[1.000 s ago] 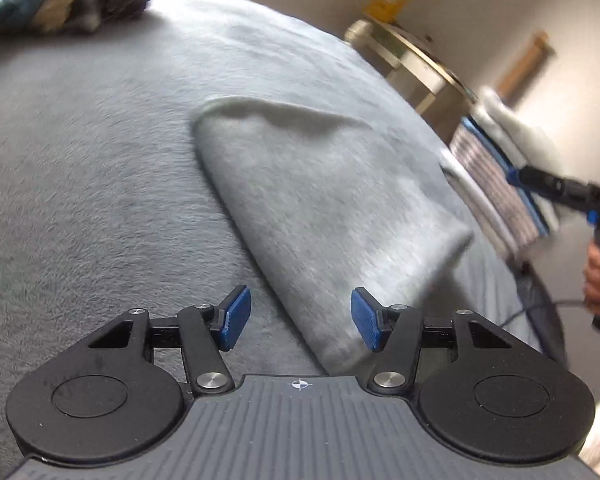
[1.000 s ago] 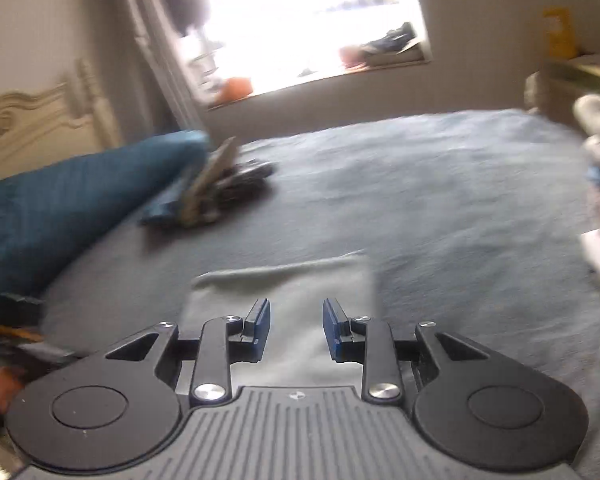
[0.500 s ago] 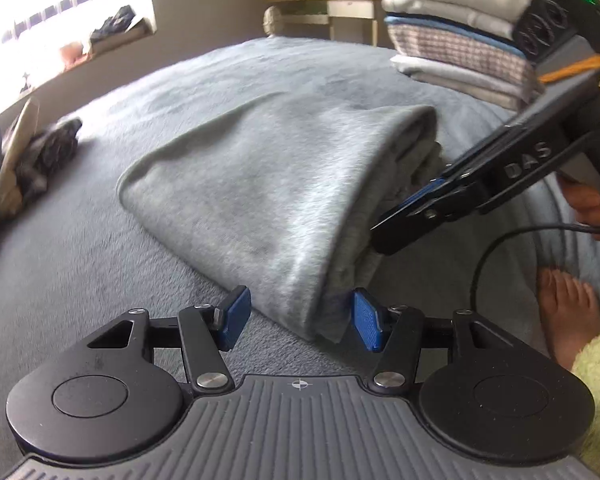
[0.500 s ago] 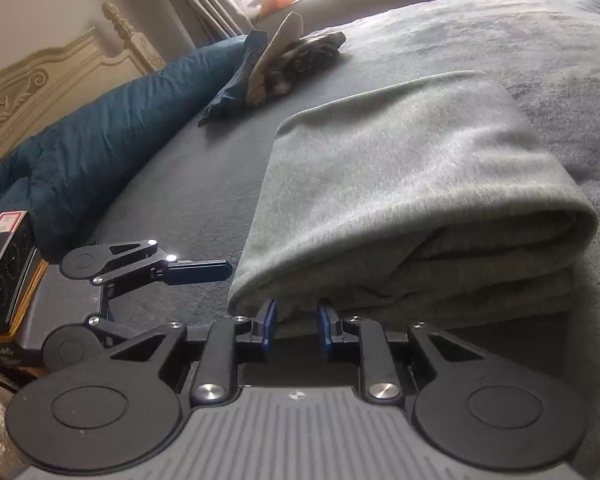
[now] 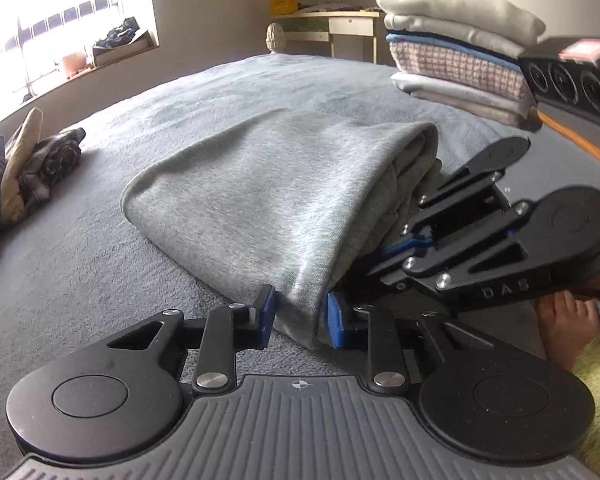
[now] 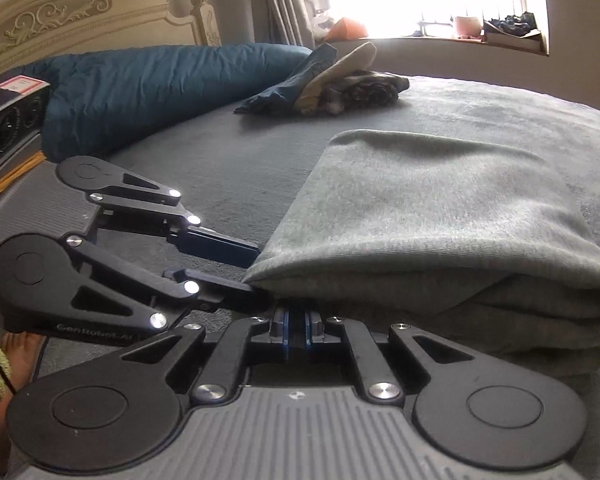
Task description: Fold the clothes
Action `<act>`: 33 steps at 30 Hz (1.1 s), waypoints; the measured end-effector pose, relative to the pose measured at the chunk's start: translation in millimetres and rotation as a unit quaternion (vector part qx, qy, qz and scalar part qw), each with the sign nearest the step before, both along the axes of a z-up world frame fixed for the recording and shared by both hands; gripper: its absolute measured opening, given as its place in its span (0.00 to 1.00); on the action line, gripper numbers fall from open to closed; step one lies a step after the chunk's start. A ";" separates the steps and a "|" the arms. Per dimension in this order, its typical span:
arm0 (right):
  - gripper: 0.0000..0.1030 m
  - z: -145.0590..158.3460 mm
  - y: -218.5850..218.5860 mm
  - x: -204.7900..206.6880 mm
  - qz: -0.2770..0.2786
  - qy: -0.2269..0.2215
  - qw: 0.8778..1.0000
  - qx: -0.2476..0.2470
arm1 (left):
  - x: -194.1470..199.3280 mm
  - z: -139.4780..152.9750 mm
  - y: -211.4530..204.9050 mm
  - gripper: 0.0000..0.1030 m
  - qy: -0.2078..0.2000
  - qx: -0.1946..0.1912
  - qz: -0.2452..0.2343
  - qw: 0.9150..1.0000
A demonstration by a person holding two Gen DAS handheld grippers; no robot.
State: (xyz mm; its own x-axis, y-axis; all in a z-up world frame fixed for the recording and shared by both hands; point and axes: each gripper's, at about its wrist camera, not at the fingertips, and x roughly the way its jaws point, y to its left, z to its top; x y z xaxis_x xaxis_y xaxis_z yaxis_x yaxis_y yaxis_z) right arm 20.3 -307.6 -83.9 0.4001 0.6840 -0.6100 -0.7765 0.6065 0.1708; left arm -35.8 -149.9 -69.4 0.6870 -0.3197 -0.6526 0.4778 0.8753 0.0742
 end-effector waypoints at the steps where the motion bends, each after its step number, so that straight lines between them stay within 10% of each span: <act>1: 0.07 -2.1 2.7 -0.4 0.004 -0.006 1.000 -0.007 | 0.5 0.3 0.7 0.24 0.002 -0.003 -0.001 1.000; 13: 0.06 -8.9 8.8 2.4 -0.030 -0.026 0.999 0.009 | -0.5 -0.5 2.2 0.15 0.007 -0.016 -0.009 1.000; 28: 0.07 0.7 -34.5 -4.5 -0.130 -0.013 0.991 0.028 | 5.5 -4.7 -28.5 0.42 -0.067 0.067 0.005 0.995; 33: 0.07 -2.1 -26.1 7.2 -0.139 -0.043 0.989 0.036 | 5.0 -8.6 -32.3 0.20 -0.081 0.080 -0.001 0.993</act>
